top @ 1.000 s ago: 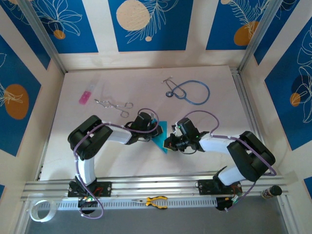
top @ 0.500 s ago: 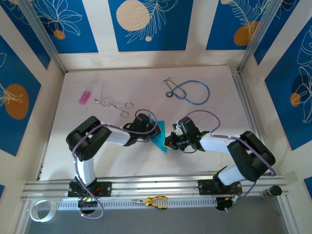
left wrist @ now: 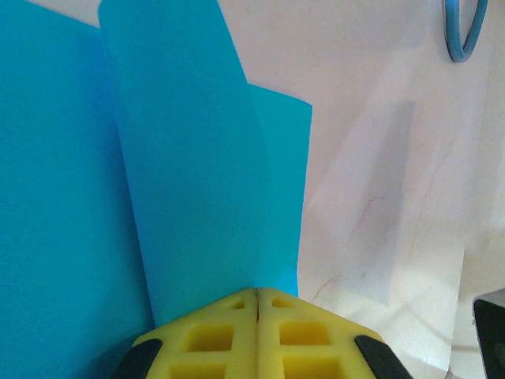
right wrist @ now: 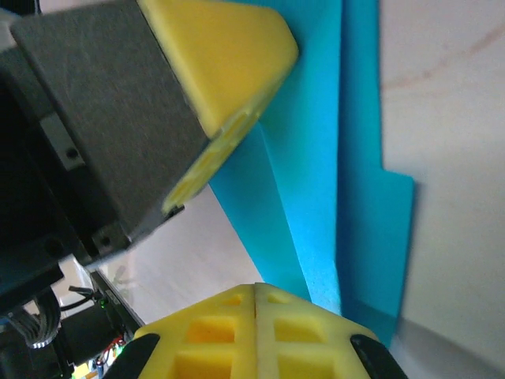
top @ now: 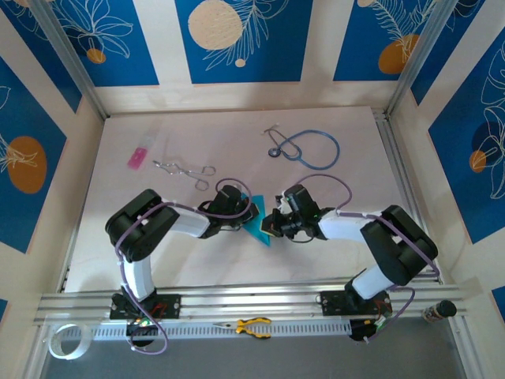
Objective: Fold a paper plane with a square sheet of paper (pick it up from the middle)
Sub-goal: Fourth fold the wing at the center of the table.
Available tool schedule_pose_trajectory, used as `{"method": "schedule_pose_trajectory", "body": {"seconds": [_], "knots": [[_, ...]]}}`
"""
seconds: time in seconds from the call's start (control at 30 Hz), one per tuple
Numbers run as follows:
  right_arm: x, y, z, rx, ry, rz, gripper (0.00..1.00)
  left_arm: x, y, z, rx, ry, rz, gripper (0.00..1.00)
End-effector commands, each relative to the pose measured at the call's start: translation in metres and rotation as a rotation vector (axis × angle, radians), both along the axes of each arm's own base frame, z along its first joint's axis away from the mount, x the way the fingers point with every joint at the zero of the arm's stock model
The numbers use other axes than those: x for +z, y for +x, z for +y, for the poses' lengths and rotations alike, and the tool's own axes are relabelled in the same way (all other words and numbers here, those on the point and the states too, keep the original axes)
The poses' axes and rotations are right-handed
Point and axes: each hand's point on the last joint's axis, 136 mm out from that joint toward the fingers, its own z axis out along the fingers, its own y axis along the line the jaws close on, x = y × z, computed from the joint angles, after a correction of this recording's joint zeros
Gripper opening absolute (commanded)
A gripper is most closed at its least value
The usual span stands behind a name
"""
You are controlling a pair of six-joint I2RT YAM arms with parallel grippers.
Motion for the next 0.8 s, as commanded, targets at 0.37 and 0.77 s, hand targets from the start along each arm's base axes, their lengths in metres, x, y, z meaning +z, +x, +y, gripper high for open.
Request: {"method": "schedule_pose_trajectory", "body": {"seconds": [0.37, 0.77], "knots": [[-0.041, -0.013, -0.006, 0.04, -0.073, 0.107, 0.03, -0.038, -0.023, 0.032, 0.048, 0.147, 0.095, 0.04], [-0.043, -0.014, -0.021, 0.119, -0.054, 0.123, 0.02, 0.018, -0.026, 0.011, -0.147, 0.106, -0.06, 0.12]]}}
